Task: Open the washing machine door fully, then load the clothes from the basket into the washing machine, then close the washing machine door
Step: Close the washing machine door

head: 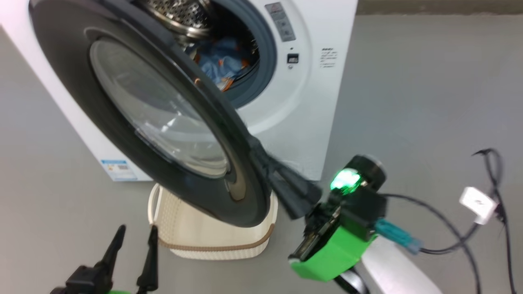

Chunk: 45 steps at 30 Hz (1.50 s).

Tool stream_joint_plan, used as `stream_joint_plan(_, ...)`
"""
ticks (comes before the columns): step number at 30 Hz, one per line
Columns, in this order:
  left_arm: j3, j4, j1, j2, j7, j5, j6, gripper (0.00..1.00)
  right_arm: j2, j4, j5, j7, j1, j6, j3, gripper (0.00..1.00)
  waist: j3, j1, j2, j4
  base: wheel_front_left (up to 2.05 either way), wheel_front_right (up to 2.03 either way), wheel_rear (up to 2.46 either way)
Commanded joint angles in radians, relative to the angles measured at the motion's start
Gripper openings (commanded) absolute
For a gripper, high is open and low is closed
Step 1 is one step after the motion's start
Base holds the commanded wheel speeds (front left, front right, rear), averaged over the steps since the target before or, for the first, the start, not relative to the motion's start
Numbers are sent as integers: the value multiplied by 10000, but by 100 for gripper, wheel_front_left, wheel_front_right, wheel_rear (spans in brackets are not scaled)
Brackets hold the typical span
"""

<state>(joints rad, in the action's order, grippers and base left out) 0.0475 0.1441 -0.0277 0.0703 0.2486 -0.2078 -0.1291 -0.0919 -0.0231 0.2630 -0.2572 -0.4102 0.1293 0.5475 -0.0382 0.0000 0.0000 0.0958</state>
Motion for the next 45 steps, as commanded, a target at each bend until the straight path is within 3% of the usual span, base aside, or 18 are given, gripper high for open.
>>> stream_joint_plan(1, -120, -288, 629, 19, 132, -23, -15, 100, 279, 203, 232, -46, 28, 14, 394, 0, -392, 0, 0, 390, 0, 0, 0)
stream_joint_plan(16, 28, -490, 1196, -39, 132, -16, -15, 100, 410, 1292, 499, -46, -154, 14, 527, 0, -1197, 0, 0, 927, 0, 0, 0)
stream_joint_plan(45, -25, -759, 1498, -189, 132, -137, -15, 100, 219, 1451, 291, -46, -634, 14, -463, 0, -2078, 0, 0, 1201, 0, 0, 0)
